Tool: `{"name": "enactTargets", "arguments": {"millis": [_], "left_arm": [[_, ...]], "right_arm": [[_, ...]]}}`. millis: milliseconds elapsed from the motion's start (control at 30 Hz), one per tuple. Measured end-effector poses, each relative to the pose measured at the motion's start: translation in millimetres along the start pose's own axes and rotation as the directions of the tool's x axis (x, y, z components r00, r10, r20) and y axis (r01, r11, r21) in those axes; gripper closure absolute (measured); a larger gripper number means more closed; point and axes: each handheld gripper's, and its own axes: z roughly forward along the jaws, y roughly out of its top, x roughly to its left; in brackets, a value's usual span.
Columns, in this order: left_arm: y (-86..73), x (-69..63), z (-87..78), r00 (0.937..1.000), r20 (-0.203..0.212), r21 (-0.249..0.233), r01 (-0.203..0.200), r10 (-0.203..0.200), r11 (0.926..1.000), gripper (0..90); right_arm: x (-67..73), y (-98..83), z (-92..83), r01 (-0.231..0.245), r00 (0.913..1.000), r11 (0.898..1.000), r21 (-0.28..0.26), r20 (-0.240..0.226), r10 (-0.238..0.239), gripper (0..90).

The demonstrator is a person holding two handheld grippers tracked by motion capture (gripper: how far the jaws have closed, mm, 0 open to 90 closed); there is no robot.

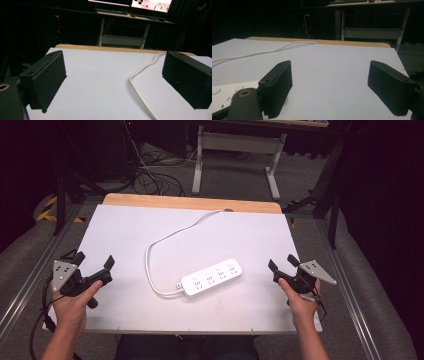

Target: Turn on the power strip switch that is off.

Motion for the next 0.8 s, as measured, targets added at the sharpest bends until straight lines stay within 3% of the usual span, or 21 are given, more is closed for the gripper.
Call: {"name": "enactTargets", "arguments": {"millis": [333, 533, 800], "left_arm": [[0.5, -2.1, 6.3, 0.9999, 0.016, 0.007, 0.002, -0.002, 1.0000, 5.9], [0.4, -3.4, 9.5, 0.9997, 0.021, 0.008, 0.010, -0.010, 0.9999, 5.9], [0.3, -3.8, 11.9, 0.9996, 0.025, 0.012, 0.015, -0.015, 0.9998, 5.6]], "right_arm": [[0.2, -1.3, -1.5, 0.025, 0.9996, 1.000, 0.017, 0.008, -0.025, 23.3], [-2.2, 2.5, -13.1, 0.036, 0.9989, 0.999, -0.033, -0.027, -0.037, 58.1], [-5.9, 6.6, -20.5, 0.013, 0.9961, 0.997, -0.080, -0.086, -0.020, 90.0]]}}
